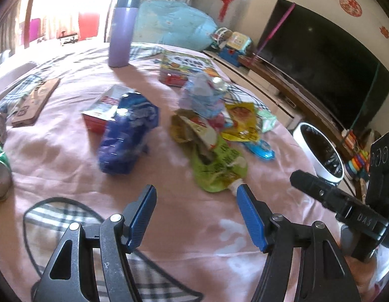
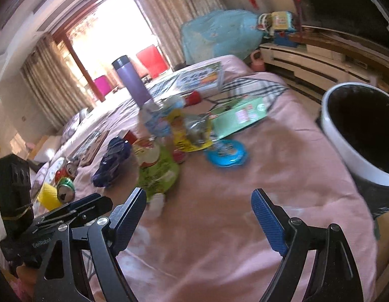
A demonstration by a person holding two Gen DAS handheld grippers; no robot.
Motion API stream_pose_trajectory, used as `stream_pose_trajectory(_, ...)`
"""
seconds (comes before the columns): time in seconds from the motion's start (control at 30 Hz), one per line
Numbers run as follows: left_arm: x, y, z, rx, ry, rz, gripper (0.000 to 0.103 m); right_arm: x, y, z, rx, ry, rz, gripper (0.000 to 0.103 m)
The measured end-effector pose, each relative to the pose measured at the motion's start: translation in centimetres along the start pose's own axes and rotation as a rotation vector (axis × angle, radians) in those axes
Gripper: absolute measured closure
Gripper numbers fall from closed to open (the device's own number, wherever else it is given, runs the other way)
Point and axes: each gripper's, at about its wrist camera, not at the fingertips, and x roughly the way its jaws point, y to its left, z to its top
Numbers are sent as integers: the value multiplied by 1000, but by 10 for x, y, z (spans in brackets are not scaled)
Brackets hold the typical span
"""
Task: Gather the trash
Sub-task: 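Move both open tools back over the table toward the remaining trash, then grasp the green juice pouch with the right tool while the left tool grasps the blue snack bag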
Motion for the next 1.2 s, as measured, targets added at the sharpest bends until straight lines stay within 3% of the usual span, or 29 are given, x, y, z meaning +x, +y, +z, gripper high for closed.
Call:
stream_pose_trajectory(0.37, 1, 39, 23, -36, -24, 89, 34, 42, 35, 6, -79, 64, 36, 16)
stream_pose_trajectory(0.63, 42, 48, 42, -11, 27, 130, 32, 79, 53, 17, -155, 124, 2, 18)
stream_pose_trajectory(0.67, 48, 48, 43, -6, 35, 135, 34, 83, 55, 18, -169, 130, -8, 20)
stream_pose_trajectory(0.7, 51, 48, 44, -3, 40, 136, 35, 86, 56, 18, -178, 136, -15, 28)
stream_pose_trajectory(0.73, 56, 49, 44, 1, 47, 134, 37, 90, 57, 18, -188, 148, -24, 44)
stream_pose_trajectory(0.77, 61, 49, 44, 2, 56, 127, 50, 93, 58, 18, -194, 159, -32, 50)
stream_pose_trajectory(0.8, 63, 50, 44, 2, 63, 120, 62, 94, 59, 17, -199, 157, -33, 50)
stream_pose_trajectory(0.9, 64, 51, 43, 8, 58, 110, 67, 85, 60, 12, -214, 139, -26, 52)
stream_pose_trajectory(1.2, 35, 23, 26, 39, 27, 48, 72, 36, 48, 2, -170, 77, 30, 64)
